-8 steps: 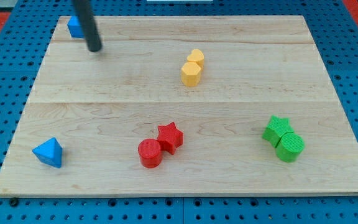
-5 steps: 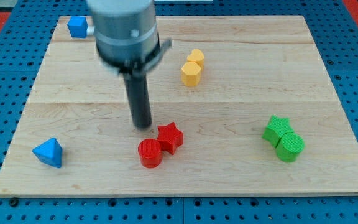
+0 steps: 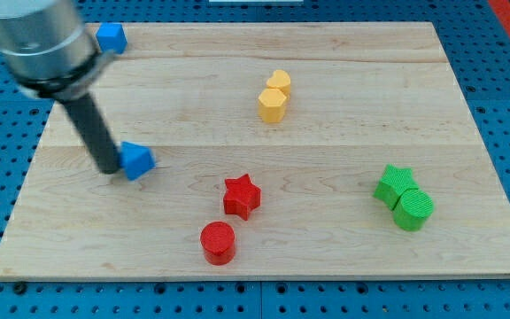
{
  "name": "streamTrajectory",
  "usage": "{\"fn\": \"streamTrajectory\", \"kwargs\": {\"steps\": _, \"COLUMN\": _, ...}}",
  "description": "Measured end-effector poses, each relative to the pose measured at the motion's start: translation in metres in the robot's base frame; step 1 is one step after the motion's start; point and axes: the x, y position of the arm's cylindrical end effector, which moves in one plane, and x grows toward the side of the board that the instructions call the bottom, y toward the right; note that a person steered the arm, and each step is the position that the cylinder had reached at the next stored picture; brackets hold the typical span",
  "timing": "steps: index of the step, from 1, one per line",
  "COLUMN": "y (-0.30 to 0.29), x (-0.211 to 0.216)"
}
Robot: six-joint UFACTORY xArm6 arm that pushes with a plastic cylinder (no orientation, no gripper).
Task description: Slide the blue triangle to the top center
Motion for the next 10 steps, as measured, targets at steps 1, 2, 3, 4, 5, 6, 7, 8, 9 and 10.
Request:
{"fn": "streamTrajectory", "kwargs": {"steps": 1, "y": 0.026, "x": -0.002}}
{"fn": "streamTrajectory", "kwargs": {"steps": 2, "y": 0.049, "x": 0.001}}
{"fn": "streamTrajectory", "kwargs": {"steps": 3, "y": 0.084, "x": 0.0}}
{"fn": "streamTrajectory", "kwargs": {"steps": 4, "y": 0.118, "x": -0.018}}
{"fn": "streamTrajectory", "kwargs": {"steps": 5, "y": 0.166, "x": -0.035}}
{"fn": "streamTrajectory", "kwargs": {"steps": 6, "y": 0.167, "x": -0.062}}
{"fn": "streamTrajectory", "kwargs": {"steps": 7, "y": 0.098, "x": -0.071}}
{"fn": "streamTrajectory", "kwargs": {"steps": 8, "y": 0.128, "x": -0.033}}
{"fn": "streamTrajectory", "kwargs": {"steps": 9, "y": 0.049, "x": -0.05}}
{"fn": "streamTrajectory", "kwargs": {"steps": 10, "y": 0.055, "x": -0.091}}
